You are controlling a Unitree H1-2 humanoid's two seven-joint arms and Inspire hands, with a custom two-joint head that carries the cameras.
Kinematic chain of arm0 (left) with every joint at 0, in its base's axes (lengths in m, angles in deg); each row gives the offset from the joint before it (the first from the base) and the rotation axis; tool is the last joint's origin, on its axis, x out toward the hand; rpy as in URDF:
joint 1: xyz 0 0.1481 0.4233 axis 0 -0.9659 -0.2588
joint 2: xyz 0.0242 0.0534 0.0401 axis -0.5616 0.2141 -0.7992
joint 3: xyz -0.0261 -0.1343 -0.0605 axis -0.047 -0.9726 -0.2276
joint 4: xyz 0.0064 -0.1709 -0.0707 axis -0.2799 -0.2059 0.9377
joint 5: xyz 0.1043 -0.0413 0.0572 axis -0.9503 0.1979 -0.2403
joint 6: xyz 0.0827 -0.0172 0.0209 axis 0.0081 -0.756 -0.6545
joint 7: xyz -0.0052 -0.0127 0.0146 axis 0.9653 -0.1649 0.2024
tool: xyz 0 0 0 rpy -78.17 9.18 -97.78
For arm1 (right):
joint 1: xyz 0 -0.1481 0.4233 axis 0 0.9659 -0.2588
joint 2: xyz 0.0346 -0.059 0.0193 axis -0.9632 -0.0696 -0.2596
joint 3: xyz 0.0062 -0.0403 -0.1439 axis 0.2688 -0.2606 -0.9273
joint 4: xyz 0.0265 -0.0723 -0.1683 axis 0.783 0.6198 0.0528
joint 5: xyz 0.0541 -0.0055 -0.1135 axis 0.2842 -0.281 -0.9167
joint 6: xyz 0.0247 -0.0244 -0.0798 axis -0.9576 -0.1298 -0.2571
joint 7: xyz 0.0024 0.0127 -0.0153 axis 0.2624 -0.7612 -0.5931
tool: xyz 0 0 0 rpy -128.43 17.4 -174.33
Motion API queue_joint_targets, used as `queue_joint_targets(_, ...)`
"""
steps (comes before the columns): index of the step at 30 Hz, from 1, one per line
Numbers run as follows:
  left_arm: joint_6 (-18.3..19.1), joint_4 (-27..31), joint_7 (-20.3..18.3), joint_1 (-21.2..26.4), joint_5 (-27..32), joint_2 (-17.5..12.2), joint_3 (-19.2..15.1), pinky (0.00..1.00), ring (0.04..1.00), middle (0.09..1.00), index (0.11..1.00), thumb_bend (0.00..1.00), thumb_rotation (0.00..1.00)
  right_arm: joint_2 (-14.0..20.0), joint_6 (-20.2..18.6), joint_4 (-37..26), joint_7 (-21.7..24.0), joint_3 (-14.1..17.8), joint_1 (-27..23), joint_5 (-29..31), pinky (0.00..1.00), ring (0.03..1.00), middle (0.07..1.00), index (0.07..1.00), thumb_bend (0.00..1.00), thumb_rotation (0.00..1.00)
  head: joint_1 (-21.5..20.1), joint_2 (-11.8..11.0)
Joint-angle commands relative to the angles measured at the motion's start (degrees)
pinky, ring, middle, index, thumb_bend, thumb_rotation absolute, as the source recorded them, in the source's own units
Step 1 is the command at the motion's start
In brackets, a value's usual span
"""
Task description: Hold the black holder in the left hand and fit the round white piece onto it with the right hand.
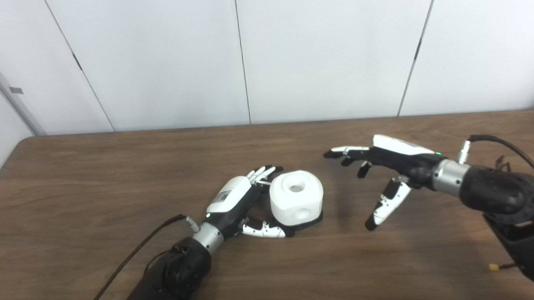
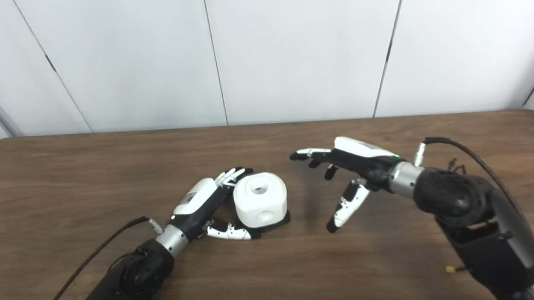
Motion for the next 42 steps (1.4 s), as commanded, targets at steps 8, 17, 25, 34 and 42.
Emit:
queue_joint_targets(8, 1.4, -1.8, -4.8, -2.7, -1.2, -0.3, 2.2, 1.0, 1.0, 0.96, 0.483, 0.52, 0.06, -9.0, 6.5, 3.8, -20.8, 10.0, 2.9, 1.6, 0.52, 0.66, 0.75, 0.737, 0.69, 0.02, 0.0, 0.0)
queue_joint_targets(17, 1.1, -1.8, -4.8, -2.7, -1.2, -0.2, 2.2, 1.0, 1.0, 0.964, 0.483, 0.52, 0.06, -17.7, 9.1, 9.4, -30.0, 13.3, 3.9, 5.5, 0.54, 0.642, 0.693, 0.684, 0.6, 0.18, 0.0, 0.1)
queue_joint_targets(25, 1.1, -2.0, -4.9, -2.6, -0.8, 0.0, 1.9, 1.0, 1.0, 0.967, 0.483, 0.52, 0.06, -19.4, 8.4, 11.0, -31.2, 12.0, 3.6, 5.5, 0.53, 0.65, 0.703, 0.691, 0.62, 0.19, 0.0, 0.1)
queue_joint_targets(34, 1.9, -1.8, -5.2, -2.9, 0.2, 0.1, 1.0, 1.0, 1.0, 0.971, 0.488, 0.52, 0.07, -19.2, 8.3, 11.2, -31.3, 11.1, 4.0, 5.1, 0.55, 0.659, 0.71, 0.688, 0.62, 0.15, 0.1, 0.0)
queue_joint_targets(42, 11.2, 2.9, -8.4, -2.9, -5.2, -1.4, 2.4, 1.0, 1.0, 1.0, 0.927, 1.0, 0.31, -18.9, 8.0, 10.6, -31.0, 10.8, 4.4, 5.1, 0.55, 0.652, 0.711, 0.696, 0.64, 0.16, 0.1, 0.1)
